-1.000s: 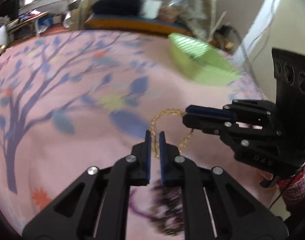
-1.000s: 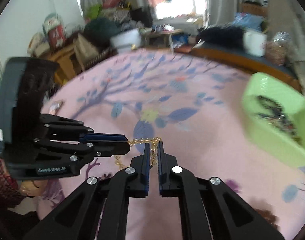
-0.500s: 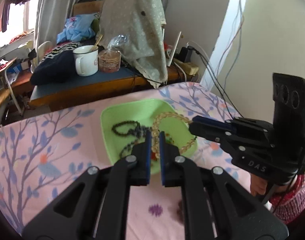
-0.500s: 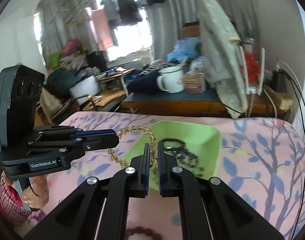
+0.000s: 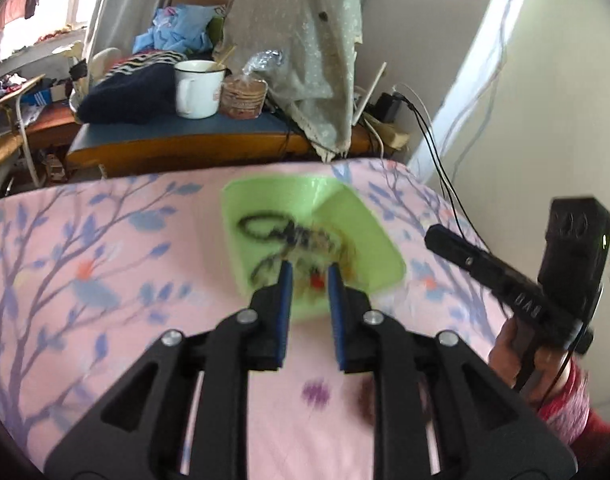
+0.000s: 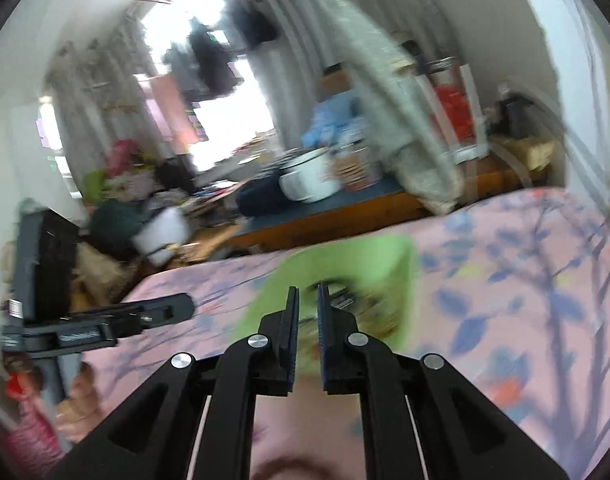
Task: Organize jewelry
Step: 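Lower both tools over the basket and open them to drop the bracelets, then grasp the long dark bead strand with the right tool and lift it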
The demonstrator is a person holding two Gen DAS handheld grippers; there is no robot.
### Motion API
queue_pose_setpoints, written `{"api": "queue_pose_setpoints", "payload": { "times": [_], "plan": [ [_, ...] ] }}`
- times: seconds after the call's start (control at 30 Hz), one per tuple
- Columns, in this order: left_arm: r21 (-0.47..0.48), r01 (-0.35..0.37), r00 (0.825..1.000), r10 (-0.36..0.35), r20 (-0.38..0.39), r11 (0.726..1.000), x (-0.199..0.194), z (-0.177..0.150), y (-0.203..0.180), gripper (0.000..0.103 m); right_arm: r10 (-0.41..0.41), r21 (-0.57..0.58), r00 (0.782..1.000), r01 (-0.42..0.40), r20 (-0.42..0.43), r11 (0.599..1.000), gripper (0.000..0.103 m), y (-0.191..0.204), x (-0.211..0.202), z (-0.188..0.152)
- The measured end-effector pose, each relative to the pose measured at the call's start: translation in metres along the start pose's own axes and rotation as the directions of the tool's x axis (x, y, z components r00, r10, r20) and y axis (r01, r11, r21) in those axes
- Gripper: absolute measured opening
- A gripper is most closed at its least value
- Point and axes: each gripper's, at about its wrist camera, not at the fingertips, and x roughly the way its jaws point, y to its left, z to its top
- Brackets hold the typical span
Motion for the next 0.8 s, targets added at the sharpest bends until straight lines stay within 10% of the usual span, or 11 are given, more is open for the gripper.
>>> {"api": "queue_pose_setpoints", "payload": {
  "times": [0.13, 0.33, 0.6, 0.67, 0.7, 0.8],
  "plan": [
    [0.009, -0.061, 0.998, 0.061, -0.018, 0.998, -0.044, -0.048, 0.018, 0.019, 0.126, -0.039, 0.985, -0.131, -0.114, 0.991, 0.000, 0.040, 0.002, -0.034],
    [-0.058, -0.142, 0.989, 0.140, -0.045, 0.988, -0.099, -0.125, 0.047, 0.039, 0.197, -0.111, 0.901, -0.258, -0.386, 0.960, 0.000, 0.097, 0.042, -0.095],
    [-0.030, -0.177, 0.978, 0.172, -0.118, 0.984, -0.079, -0.189, 0.029, 0.042, 0.200, -0.121, 0.872, -0.280, -0.447, 0.952, 0.000, 0.127, 0.048, -0.118],
    [-0.022, -0.182, 0.977, 0.179, -0.117, 0.983, -0.071, -0.191, 0.030, 0.033, 0.196, -0.129, 0.869, -0.282, -0.454, 0.951, 0.000, 0.128, 0.049, -0.119],
    [-0.020, -0.180, 0.977, 0.176, -0.118, 0.983, -0.070, -0.190, 0.031, 0.009, 0.195, -0.132, 0.868, -0.282, -0.456, 0.950, 0.000, 0.129, 0.049, -0.120],
    [-0.073, -0.160, 0.984, 0.153, -0.097, 0.984, -0.076, -0.183, 0.045, 0.009, 0.192, -0.137, 0.868, -0.283, -0.458, 0.949, 0.000, 0.134, 0.048, -0.121]
  ]
}}
